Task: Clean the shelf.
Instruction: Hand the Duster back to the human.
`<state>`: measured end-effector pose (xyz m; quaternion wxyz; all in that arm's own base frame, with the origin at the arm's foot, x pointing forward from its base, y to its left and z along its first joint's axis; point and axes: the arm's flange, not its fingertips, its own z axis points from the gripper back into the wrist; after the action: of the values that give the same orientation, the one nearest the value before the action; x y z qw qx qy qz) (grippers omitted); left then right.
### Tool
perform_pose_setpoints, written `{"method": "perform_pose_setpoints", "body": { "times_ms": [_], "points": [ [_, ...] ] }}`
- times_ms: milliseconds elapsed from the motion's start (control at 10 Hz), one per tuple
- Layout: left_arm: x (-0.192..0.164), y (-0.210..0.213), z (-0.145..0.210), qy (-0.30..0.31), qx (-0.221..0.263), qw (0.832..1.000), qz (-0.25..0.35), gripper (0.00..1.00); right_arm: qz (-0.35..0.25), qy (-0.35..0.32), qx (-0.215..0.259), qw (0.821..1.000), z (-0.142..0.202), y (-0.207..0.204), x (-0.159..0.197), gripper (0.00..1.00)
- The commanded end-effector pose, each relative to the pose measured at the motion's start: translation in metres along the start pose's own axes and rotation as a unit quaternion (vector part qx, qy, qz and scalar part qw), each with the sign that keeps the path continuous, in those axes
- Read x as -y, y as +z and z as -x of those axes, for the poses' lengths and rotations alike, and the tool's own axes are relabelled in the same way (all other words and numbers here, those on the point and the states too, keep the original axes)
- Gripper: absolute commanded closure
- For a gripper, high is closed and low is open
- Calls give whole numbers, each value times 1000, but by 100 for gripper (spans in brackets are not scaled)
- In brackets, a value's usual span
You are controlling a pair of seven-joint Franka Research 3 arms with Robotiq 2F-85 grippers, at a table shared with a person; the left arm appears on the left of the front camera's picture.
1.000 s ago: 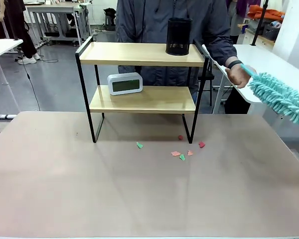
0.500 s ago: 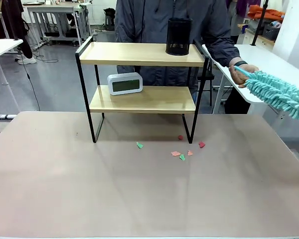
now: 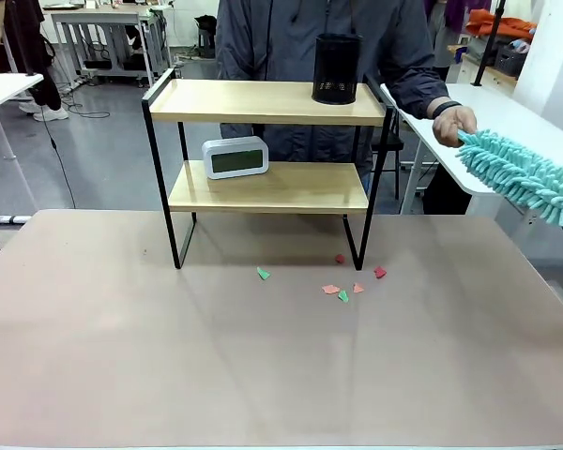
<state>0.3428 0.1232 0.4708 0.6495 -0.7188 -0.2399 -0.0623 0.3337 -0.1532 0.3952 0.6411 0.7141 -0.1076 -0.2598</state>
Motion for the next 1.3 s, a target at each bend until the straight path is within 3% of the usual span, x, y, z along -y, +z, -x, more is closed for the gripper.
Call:
{"method": "perform_pose_setpoints", "body": {
  "times_ms": [0, 200, 300, 500, 600, 1200],
  "points": [
    [3, 2, 0, -3, -6, 1000, 1, 0, 5, -13, -3, 1000, -1, -1, -5, 100],
    [3, 2, 0, -3, -6, 1000, 1, 0, 4, -10, -6, 1000, -1, 0, -5, 100],
    [3, 2, 0, -3, -6, 1000, 1, 0, 1, -5, -11, 1000, -1, -1, -6, 60],
    [3, 2, 0, -3, -6, 1000, 1, 0, 4, 11, -14, 1000, 1, -3, -9, 7],
    [3, 2, 0, -3, -6, 1000, 1, 0, 4, 17, -16, 1000, 2, -4, -10, 0],
    [3, 2, 0, -3, -6, 1000, 1, 0, 9, 44, -34, 998, 12, -7, -18, 0]
  ]
}}
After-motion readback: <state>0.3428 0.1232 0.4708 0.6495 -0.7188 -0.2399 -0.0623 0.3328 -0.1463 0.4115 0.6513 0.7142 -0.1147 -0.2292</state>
